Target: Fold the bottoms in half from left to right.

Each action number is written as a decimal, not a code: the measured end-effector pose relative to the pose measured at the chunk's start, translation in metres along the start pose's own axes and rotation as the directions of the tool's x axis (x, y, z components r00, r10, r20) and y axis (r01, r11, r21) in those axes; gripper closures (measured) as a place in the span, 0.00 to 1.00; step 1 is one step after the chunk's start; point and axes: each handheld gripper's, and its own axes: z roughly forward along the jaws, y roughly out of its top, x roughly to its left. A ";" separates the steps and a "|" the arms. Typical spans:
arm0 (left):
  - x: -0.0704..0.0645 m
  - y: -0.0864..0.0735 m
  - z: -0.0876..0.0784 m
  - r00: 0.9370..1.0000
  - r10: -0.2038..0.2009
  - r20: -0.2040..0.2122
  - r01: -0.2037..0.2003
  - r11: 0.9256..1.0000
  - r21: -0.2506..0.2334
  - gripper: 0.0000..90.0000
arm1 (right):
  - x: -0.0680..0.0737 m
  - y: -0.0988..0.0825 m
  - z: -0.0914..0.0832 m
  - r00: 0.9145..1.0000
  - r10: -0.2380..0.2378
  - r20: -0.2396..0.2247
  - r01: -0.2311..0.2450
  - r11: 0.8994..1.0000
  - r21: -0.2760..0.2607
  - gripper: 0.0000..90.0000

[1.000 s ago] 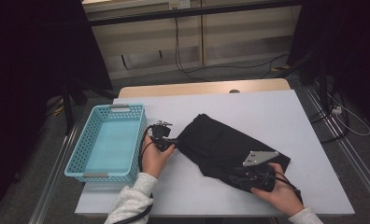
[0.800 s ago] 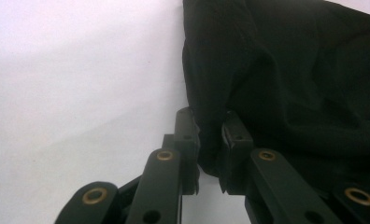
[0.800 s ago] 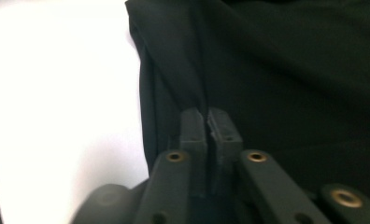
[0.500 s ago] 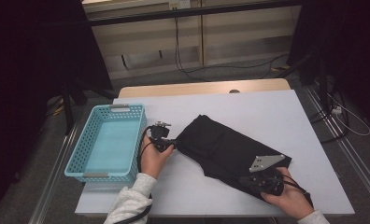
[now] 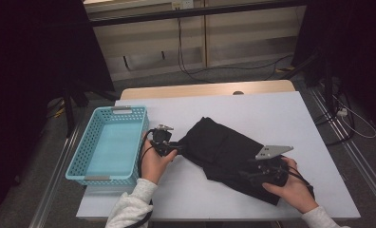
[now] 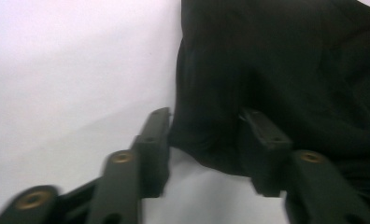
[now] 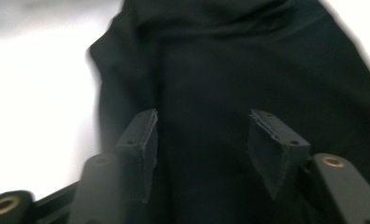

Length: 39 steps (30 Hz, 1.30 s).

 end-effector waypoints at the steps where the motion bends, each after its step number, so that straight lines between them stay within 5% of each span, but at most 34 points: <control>1: 0.000 -0.001 -0.001 1.000 0.000 0.002 0.000 1.000 -0.005 0.55 | -0.003 0.003 0.002 1.000 0.004 0.010 -0.003 1.000 -0.010 0.45; 11: -0.002 -0.007 -0.005 0.998 0.069 0.003 -0.069 0.998 -0.009 0.30 | -0.031 0.033 0.024 0.995 0.051 0.086 -0.046 0.997 -0.055 0.34; 21: -0.004 -0.010 -0.009 0.996 0.089 0.028 -0.089 0.996 -0.017 0.23 | -0.044 0.047 0.050 0.987 0.059 0.151 -0.053 0.998 -0.044 0.27; 27: -0.006 -0.011 -0.010 0.995 0.100 0.029 -0.099 0.995 -0.018 0.22 | -0.052 0.055 0.056 0.983 0.114 0.145 -0.103 0.991 -0.084 0.27; 39: -0.007 -0.012 -0.009 0.991 0.122 0.047 -0.121 0.992 -0.017 0.18 | -0.059 0.064 0.065 0.980 0.124 0.154 -0.110 0.989 -0.098 0.27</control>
